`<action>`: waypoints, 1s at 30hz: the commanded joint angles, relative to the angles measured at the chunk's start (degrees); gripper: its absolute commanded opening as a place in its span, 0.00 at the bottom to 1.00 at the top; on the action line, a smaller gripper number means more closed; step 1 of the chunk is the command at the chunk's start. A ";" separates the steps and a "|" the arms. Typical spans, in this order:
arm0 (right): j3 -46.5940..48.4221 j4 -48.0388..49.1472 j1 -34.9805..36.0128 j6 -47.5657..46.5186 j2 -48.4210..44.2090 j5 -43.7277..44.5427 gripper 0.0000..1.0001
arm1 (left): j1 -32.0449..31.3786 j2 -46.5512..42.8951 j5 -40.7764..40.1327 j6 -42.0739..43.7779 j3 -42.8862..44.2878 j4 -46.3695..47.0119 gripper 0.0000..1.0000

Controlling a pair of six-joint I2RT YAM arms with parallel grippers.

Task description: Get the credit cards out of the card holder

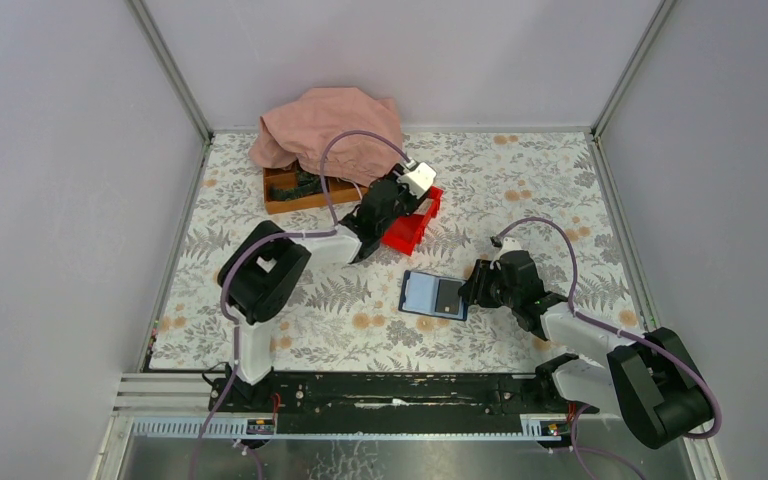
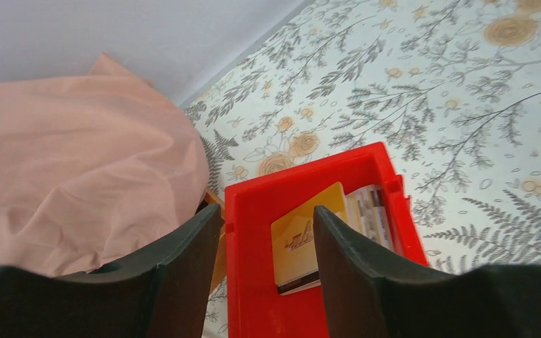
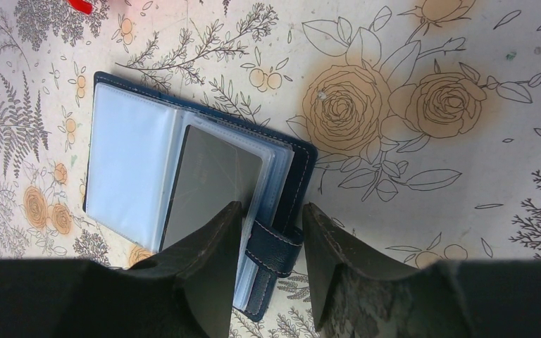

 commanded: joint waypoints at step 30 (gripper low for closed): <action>-1.92 4.70 -0.17 -2.01 -5.07 -7.10 0.00 | -10.94 -11.85 28.50 -53.80 -30.78 13.30 0.00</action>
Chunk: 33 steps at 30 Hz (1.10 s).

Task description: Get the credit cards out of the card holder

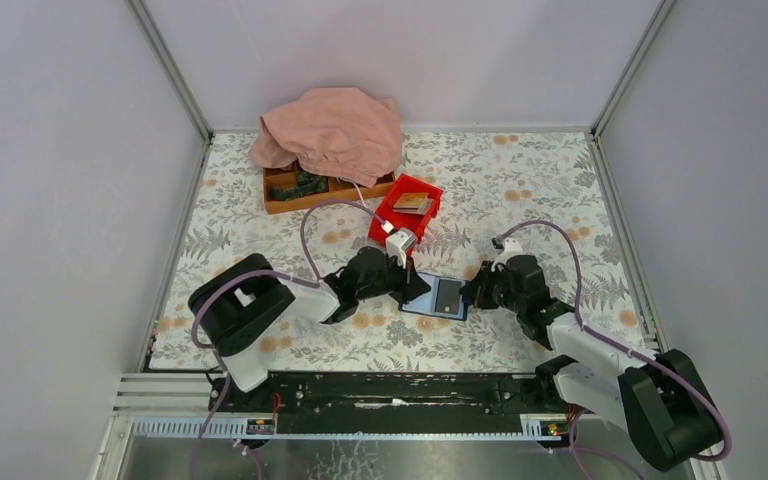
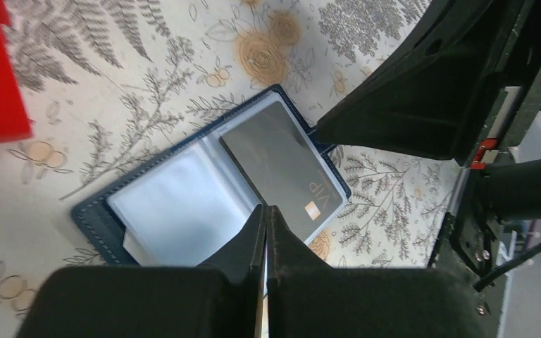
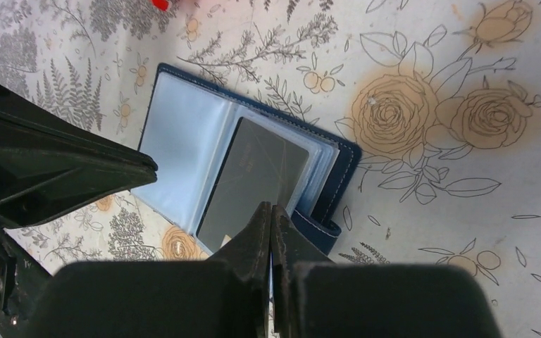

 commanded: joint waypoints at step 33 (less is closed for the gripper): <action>3.01 -0.50 -0.19 -0.68 8.09 0.00 0.00 | 1.78 14.11 10.68 -14.97 -0.35 17.47 0.51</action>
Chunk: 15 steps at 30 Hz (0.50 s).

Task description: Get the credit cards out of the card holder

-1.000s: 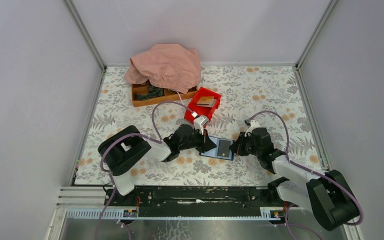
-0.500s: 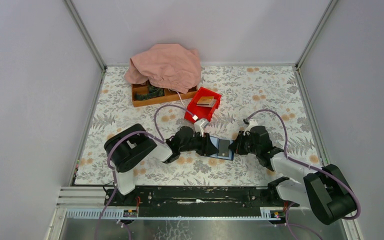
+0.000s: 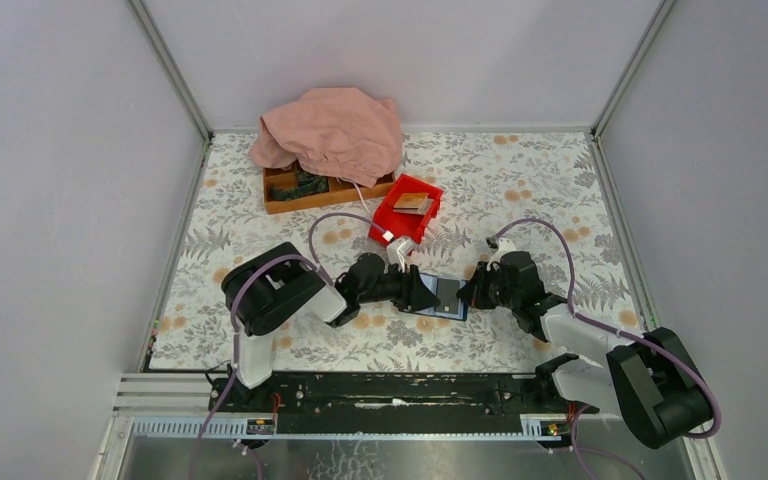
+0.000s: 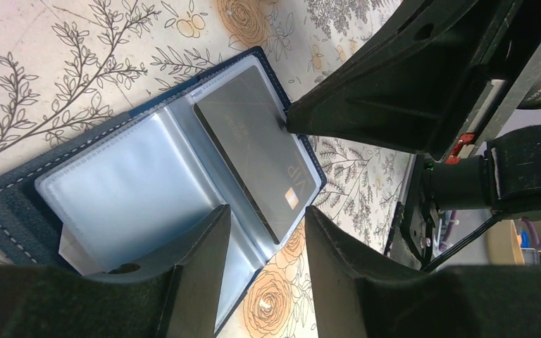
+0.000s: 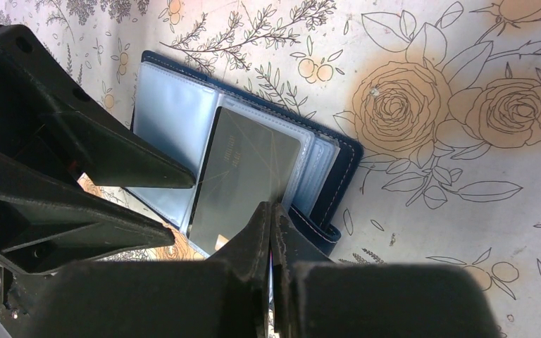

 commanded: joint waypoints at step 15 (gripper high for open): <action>1.30 -1.19 -0.17 -0.75 1.48 1.75 0.00 | 0.46 6.16 5.96 -8.07 2.56 11.34 0.49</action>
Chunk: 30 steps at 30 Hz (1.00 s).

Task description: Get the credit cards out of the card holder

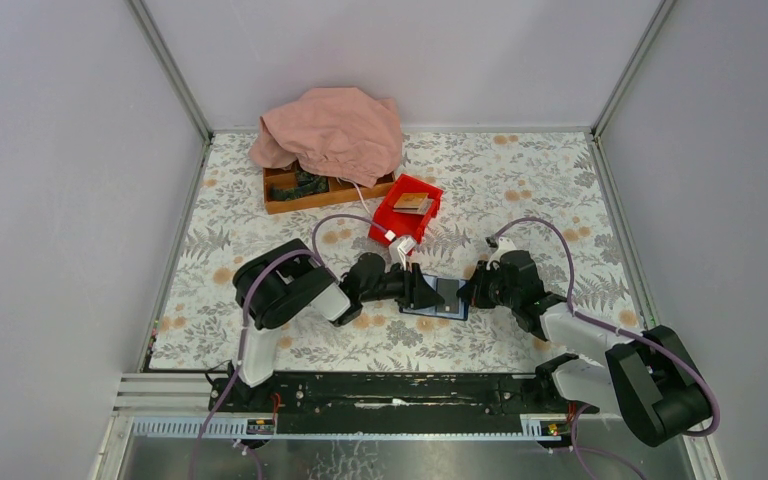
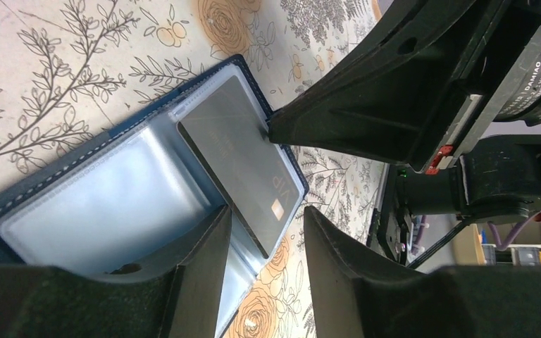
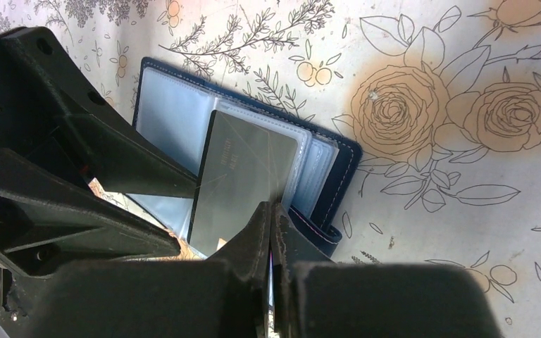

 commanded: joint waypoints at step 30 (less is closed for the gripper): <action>0.86 -1.19 -0.18 -0.68 0.94 1.41 0.00 | 2.11 9.31 0.19 -17.91 1.21 18.04 0.43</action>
